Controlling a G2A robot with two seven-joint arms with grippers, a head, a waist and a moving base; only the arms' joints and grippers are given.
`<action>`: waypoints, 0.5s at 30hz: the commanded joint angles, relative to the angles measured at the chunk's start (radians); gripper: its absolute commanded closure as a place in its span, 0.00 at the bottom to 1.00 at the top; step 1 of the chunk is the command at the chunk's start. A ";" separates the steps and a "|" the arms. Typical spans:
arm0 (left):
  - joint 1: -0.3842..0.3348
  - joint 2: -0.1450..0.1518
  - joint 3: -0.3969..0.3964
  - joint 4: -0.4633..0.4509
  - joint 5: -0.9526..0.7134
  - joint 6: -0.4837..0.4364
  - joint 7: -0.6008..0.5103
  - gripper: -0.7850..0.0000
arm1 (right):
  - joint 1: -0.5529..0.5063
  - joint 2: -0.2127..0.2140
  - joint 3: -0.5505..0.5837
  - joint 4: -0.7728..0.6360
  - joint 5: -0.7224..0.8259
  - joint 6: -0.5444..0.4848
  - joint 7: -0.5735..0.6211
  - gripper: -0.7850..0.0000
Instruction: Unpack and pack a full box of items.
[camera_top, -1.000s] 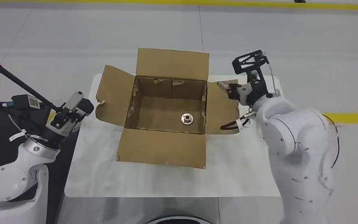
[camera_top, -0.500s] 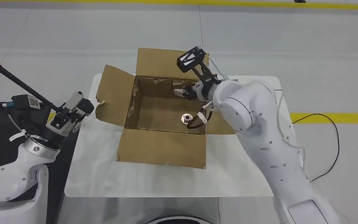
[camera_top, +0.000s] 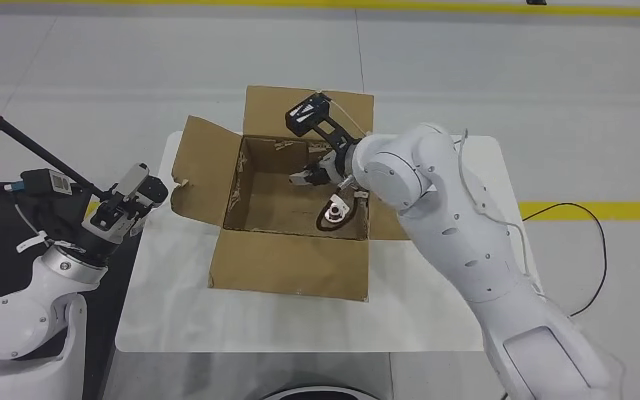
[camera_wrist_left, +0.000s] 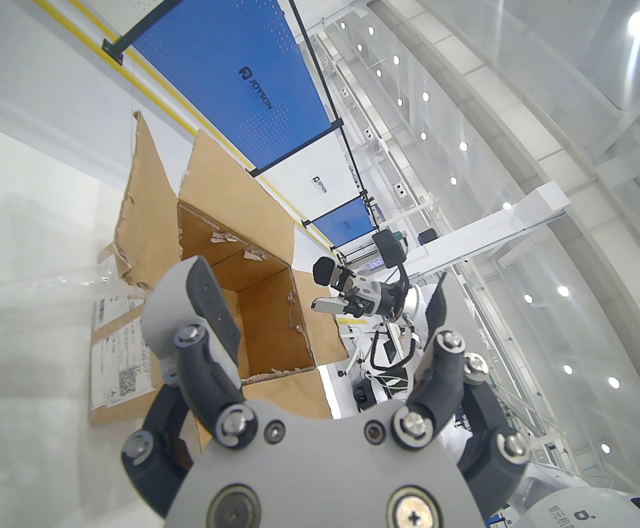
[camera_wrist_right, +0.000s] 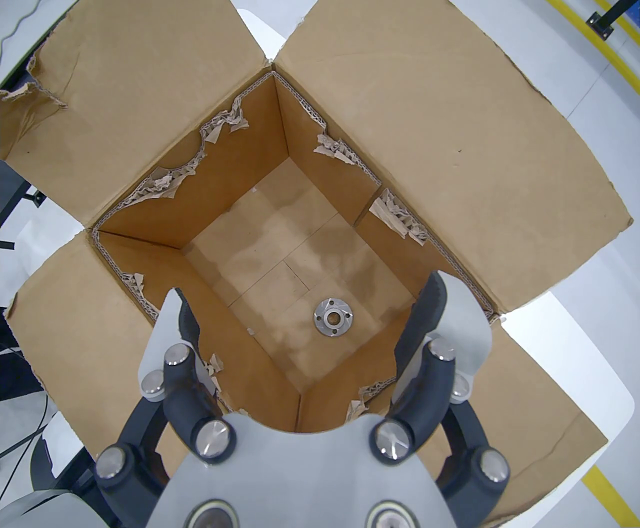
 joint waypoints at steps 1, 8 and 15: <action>0.000 0.000 0.000 0.000 0.000 0.000 0.000 0.00 | 0.000 0.000 0.000 0.000 0.000 0.000 0.000 0.00; 0.000 0.000 0.000 0.000 0.000 0.000 0.000 0.00 | 0.015 -0.009 -0.056 0.089 -0.023 -0.080 -0.011 0.00; 0.000 0.000 0.000 0.000 0.000 0.000 0.000 0.00 | 0.109 -0.058 -0.164 0.292 0.000 -0.114 -0.009 0.00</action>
